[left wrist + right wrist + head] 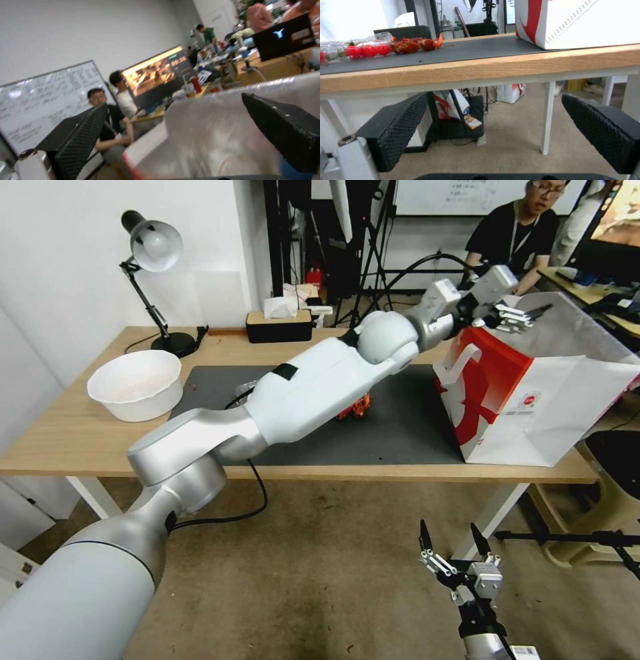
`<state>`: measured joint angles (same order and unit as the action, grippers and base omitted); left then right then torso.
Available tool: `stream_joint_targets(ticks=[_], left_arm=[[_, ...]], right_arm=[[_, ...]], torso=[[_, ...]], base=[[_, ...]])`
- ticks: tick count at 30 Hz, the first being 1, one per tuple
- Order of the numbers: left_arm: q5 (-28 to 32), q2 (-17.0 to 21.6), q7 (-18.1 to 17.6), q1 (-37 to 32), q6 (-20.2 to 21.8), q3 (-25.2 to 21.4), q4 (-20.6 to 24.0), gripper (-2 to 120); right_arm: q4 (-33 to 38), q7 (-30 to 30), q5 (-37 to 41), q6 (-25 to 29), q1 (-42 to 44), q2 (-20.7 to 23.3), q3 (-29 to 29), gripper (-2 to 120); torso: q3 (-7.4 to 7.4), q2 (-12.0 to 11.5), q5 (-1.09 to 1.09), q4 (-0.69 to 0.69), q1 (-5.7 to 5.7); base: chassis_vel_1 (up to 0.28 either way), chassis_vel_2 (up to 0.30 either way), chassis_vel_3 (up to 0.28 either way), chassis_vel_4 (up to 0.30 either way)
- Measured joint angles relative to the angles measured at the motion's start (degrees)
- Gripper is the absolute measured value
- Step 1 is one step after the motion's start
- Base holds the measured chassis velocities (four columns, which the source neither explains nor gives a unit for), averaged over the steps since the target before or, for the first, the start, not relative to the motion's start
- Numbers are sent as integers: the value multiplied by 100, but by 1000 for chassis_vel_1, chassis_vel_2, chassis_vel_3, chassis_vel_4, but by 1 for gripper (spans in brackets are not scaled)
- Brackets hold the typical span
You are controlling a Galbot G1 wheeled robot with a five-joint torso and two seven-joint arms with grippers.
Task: Pick up the trash from the table and place it into the takeout bag.
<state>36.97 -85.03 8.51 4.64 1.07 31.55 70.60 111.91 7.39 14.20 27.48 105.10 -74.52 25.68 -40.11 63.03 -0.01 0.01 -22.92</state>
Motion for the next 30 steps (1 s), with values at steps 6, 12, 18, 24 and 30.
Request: stream_joint_targets(ticks=[6,12,18,24,30], left_arm=[[-53,878,-102,-783,245,-662,825,100],[-342,1393,-316,-1592,487,-1500,1405,100],[-693,1801,-736,-2803,1021,-2561,2090,100],[-1116,1858,-1195,-3689,1353,-3223,2557,100],[-1537,1834,-1643,-4825,1539,-3898,3239,100]], right_arm=[[-59,2,5,-25,-50,36,-13,100],[-91,2,6,-52,-57,23,-51,100],[-25,-23,-3,-4,56,-59,-40,100],[75,-28,-11,-16,74,-39,-28,100],[126,-28,-20,-32,71,-34,-27,100]], torso=[[0,0,-2,-2,0],[0,0,-2,-2,0],[0,0,0,0,0],[0,0,1,-2,0],[1,0,0,-1,0]], base=[[0,0,0,0],[0,0,0,0],[0,0,0,0],[0,0,0,0],[0,0,0,0]])
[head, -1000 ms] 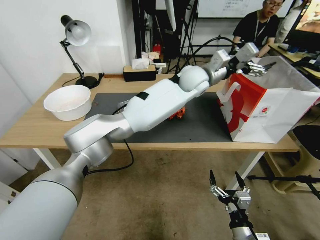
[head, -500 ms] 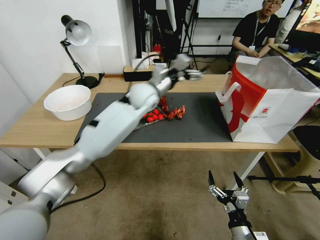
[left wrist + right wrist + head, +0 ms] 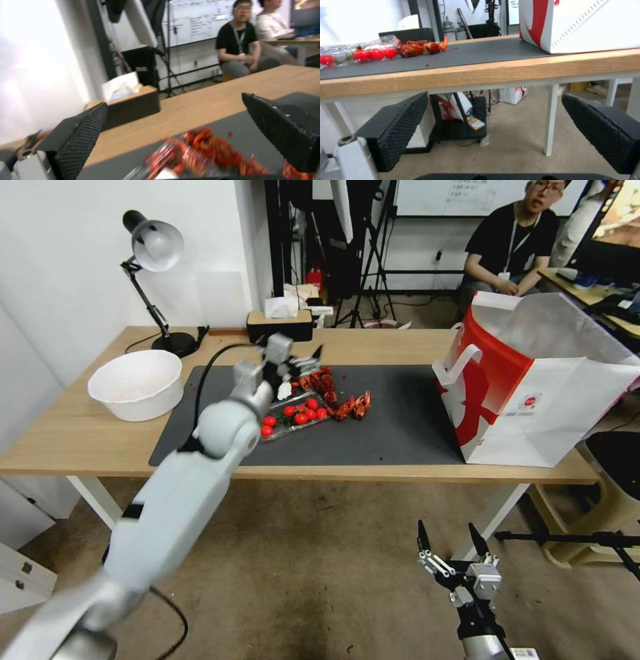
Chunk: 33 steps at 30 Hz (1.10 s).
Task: Pick up the trash from the table and place it into the takeout bag.
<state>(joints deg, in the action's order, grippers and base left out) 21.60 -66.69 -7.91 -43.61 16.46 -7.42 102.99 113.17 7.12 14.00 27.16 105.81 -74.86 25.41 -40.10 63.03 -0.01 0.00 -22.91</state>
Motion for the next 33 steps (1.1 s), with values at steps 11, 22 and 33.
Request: stream_joint_targets(ticks=[11,22,33], left_arm=[[-144,172,-2,-1524,-403,-804,517,100],[-14,385,264,-3425,-1556,-1832,883,100],[-101,20,406,-4807,-2716,-2286,999,100]], right_arm=[[169,-109,8,-5,24,110,74,100],[260,-360,347,-23,15,322,159,100],[379,-494,726,-103,-177,449,396,100]], torso=[[0,-1,0,0,0],[0,-1,2,0,0],[0,-1,1,-1,0]], base=[[0,0,0,0],[0,0,0,0],[0,0,0,0]])
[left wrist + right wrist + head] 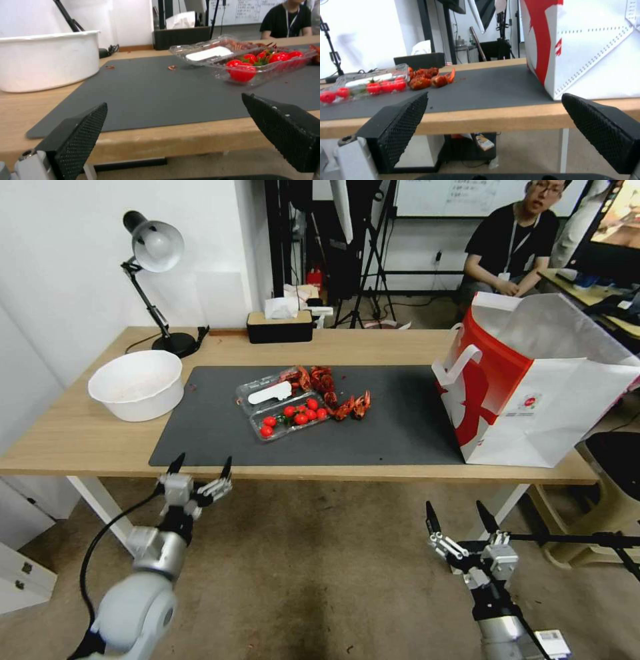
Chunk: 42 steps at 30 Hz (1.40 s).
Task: Pick up the trash from the table and place it into the takeout bag.
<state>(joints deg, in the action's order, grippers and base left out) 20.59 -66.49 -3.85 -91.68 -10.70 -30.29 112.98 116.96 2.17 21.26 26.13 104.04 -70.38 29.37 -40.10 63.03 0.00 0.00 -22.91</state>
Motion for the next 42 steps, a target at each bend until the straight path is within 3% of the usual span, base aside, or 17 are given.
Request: stream_joint_targets(ticks=[8,19,42], left_arm=[[-29,-170,157,-211,-527,-151,-40,100],[-92,-182,185,-283,-781,-227,-81,100],[-237,-267,146,-378,-870,-262,-132,100]], right_arm=[[45,106,82,-133,-148,0,12,100],[-19,125,138,-279,-399,91,32,100],[-162,128,196,-417,-568,132,-38,100]], torso=[[0,0,1,1,0],[0,0,0,0,0],[-1,0,0,1,0]], base=[[0,0,0,0],[0,0,0,0],[0,0,0,0]])
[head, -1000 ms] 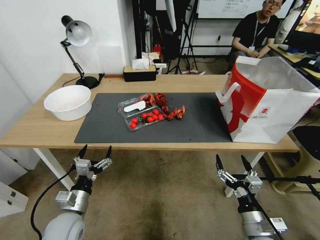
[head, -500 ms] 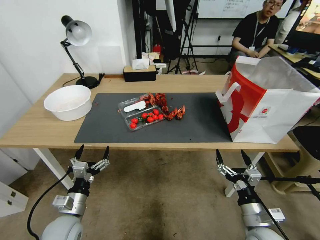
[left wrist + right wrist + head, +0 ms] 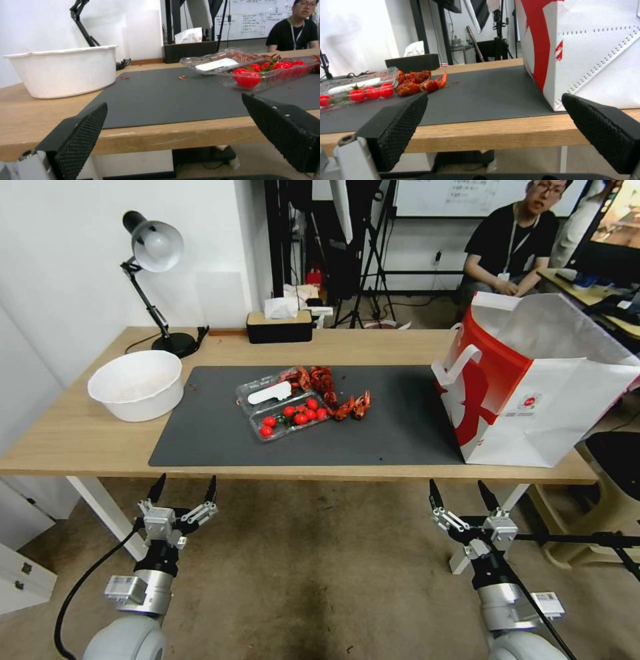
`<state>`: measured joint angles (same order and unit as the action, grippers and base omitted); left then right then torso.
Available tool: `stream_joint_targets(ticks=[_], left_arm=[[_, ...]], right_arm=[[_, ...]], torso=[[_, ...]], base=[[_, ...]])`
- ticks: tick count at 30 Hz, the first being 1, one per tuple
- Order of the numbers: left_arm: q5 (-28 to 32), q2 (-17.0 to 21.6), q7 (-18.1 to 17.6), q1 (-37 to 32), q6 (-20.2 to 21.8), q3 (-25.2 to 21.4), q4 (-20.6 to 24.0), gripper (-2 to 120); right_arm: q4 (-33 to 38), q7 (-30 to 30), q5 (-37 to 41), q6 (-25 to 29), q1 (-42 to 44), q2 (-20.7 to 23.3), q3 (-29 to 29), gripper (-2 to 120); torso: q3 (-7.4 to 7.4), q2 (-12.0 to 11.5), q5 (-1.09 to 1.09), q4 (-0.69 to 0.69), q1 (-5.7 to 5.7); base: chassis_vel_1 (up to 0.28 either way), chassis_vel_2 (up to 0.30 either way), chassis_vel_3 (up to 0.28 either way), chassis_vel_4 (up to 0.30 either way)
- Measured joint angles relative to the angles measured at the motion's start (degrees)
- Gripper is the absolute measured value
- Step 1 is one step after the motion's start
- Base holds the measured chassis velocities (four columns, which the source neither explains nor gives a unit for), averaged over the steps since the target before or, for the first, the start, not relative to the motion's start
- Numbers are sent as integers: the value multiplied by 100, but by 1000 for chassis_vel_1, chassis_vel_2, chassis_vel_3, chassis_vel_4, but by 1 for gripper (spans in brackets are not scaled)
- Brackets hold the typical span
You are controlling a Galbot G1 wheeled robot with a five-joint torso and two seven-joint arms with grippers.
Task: Pick up the trash from the table and place it into the takeout bag.
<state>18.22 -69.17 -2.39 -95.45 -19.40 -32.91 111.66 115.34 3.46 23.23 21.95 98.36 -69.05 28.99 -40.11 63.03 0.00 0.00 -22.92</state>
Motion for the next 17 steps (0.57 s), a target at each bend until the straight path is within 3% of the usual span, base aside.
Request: stream_joint_targets(ticks=[17], left_arm=[[0,3,-4,5,10,2,-2,100]], right_arm=[[0,2,-1,0,4,-1,0,100]], torso=[[0,0,0,0,0]], base=[[0,0,0,0]])
